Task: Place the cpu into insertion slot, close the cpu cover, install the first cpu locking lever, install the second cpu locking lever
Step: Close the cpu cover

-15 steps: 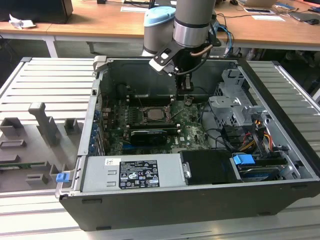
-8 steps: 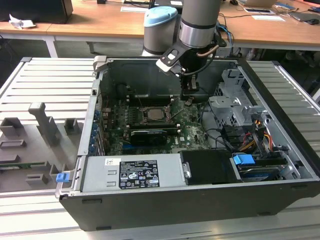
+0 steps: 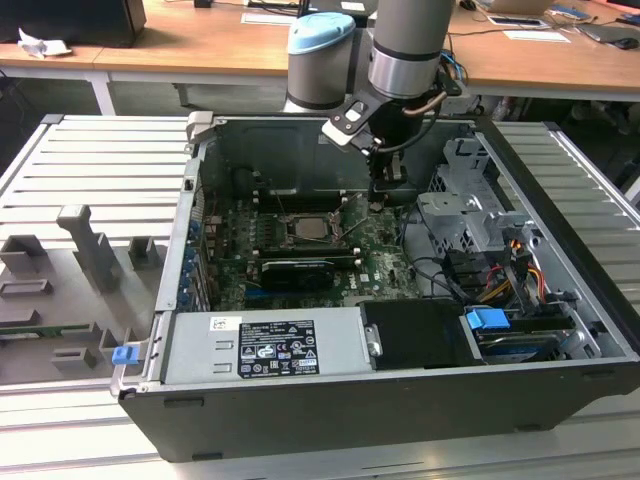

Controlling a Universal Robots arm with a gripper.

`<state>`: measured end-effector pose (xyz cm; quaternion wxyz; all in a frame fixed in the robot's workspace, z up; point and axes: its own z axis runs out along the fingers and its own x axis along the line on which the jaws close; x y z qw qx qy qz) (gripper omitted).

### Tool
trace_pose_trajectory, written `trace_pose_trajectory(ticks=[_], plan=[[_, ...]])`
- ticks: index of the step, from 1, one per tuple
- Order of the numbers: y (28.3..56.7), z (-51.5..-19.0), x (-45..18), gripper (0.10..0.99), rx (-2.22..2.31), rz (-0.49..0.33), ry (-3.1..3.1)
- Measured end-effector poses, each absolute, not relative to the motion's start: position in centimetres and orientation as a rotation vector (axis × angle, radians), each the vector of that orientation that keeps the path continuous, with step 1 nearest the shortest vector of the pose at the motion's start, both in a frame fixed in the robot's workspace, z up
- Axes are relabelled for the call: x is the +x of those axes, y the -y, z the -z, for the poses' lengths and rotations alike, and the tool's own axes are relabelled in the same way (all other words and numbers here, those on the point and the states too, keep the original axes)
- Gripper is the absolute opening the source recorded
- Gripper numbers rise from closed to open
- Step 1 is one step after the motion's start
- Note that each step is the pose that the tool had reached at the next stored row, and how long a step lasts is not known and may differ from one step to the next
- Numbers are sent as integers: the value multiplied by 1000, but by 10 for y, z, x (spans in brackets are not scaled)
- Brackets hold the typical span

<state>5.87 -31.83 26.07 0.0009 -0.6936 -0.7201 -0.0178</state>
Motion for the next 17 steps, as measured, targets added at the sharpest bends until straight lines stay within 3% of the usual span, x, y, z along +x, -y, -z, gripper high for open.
trace_pose_trajectory(ticks=[17], plan=[[318,-250,40,106,-2173,49,2261]])
